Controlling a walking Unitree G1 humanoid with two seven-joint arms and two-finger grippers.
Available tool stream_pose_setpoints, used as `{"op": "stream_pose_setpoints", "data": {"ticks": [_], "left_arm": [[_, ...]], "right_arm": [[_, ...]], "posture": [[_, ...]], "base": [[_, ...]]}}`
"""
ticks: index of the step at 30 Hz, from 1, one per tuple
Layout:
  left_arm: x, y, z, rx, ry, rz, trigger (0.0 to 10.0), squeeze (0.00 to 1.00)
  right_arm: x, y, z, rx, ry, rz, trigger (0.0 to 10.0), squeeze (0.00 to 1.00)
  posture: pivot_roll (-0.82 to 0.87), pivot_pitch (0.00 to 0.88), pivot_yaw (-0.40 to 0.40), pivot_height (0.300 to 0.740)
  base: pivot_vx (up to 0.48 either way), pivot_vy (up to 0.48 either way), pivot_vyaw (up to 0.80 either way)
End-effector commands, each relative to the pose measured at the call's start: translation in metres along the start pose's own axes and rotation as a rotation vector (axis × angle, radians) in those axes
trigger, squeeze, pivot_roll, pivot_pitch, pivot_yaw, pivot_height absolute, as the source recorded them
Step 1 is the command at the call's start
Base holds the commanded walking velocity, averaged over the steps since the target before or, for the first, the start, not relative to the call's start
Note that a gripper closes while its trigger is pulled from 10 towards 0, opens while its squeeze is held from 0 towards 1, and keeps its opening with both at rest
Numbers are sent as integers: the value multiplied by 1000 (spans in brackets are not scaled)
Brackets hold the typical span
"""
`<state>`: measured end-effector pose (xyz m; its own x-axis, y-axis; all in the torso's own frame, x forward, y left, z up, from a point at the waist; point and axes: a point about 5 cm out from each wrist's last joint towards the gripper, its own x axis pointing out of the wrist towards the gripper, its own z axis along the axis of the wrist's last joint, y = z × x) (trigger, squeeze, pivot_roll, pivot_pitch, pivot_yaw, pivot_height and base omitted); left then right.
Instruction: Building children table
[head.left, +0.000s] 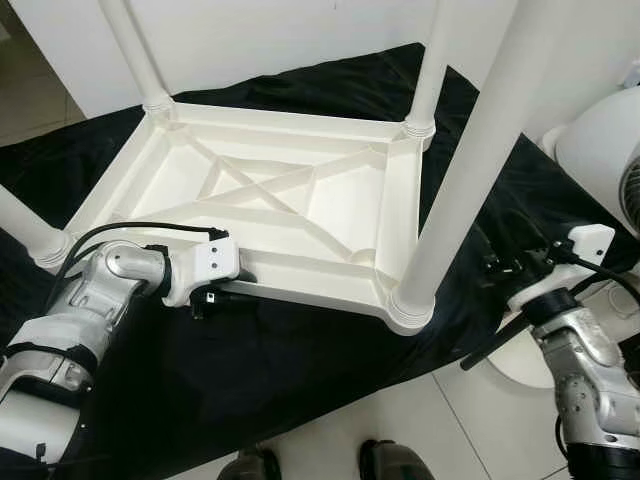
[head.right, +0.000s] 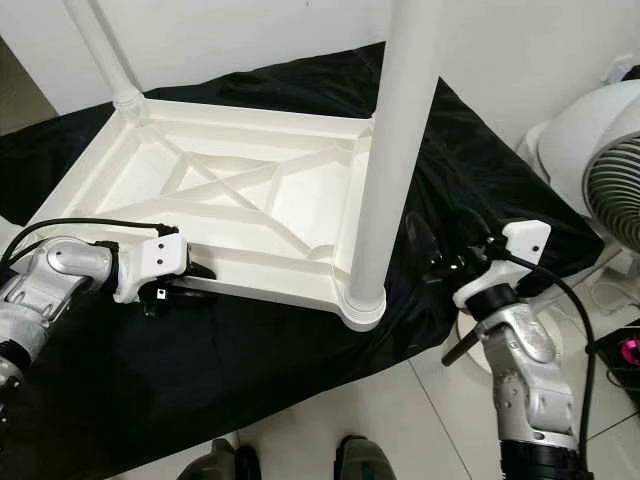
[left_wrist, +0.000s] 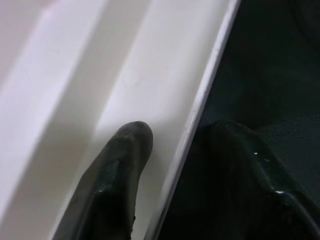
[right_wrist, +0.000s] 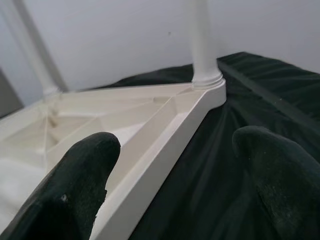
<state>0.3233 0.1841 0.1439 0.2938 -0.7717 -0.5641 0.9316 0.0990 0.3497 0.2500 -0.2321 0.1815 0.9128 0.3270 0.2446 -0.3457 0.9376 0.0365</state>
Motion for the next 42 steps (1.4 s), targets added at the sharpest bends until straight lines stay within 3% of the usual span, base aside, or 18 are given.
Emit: {"op": "stream_pose_setpoints", "data": {"ticks": [1, 2, 4, 6, 10, 11, 17, 19, 22, 23, 29, 33, 37, 42], "left_arm": [[-6, 1, -4, -23, 4, 68, 10000, 0], [-8, 2, 1, -36, -45, 76, 10000, 0], [-11, 1, 8, -52, -100, 79, 10000, 0], [-17, -1, 22, -125, -243, 123, 10000, 0], [-24, -11, 26, -174, -310, 104, 10000, 0], [-32, -20, 25, -212, -329, 89, 10000, 0], [-37, -33, 22, -227, -341, 90, 10000, 0], [-41, -46, 26, -231, -364, 71, 10000, 0], [-42, -53, 29, -238, -378, 58, 10000, 0], [-39, -64, 38, -274, -391, 62, 10000, 0], [-30, -74, 46, -320, -371, 115, 10000, 0], [-25, -82, 51, -295, -357, 103, 10000, 0], [-25, -86, 55, -291, -370, 84, 10000, 0], [-34, -98, 69, -300, -419, 32, 10000, 0]], "right_arm": [[-1, 2, 1, 8, 2, 20, 10000, 1000], [-6, 2, 2, -16, 24, 37, 10000, 0], [-10, 3, 2, -38, 45, 59, 10000, 0], [-22, 5, -1, -92, 117, 131, 10000, 0], [-29, 7, -2, -82, 159, 171, 10000, 0], [-35, 10, 0, -51, 168, 218, 10000, 0], [-40, 20, -3, -10, 190, 281, 10000, 0], [-43, 30, -7, 25, 216, 347, 10000, 0], [-43, 35, -8, 33, 221, 375, 10000, 0], [-43, 39, -8, 35, 223, 404, 10000, 0], [-40, 44, -11, 41, 237, 459, 10000, 0], [-39, 47, -12, 47, 243, 501, 10000, 0], [-40, 46, -11, 47, 248, 506, 10000, 0], [-55, 45, -7, 59, 286, 553, 10000, 0]], "posture": [[-132, 125, 94, 740], [-134, 124, 96, 740], [-137, 123, 101, 740], [-139, 122, 105, 740], [-136, 119, 103, 740], [-127, 117, 100, 740], [-110, 109, 84, 740], [-105, 96, 77, 740], [-105, 96, 77, 740], [-103, 85, 74, 740], [-102, 73, 71, 740], [-97, 68, 65, 740], [-93, 64, 66, 740], [-87, 49, 67, 740]], "base": [[0, 0, 0], [0, 0, 0], [0, 0, 0], [0, 0, 0], [0, 0, 0], [0, 0, 0], [0, 0, 0], [0, 0, 0], [0, 0, 0], [0, 0, 0], [0, 0, 0], [0, 0, 0], [0, 0, 0], [0, 0, 0]]}}
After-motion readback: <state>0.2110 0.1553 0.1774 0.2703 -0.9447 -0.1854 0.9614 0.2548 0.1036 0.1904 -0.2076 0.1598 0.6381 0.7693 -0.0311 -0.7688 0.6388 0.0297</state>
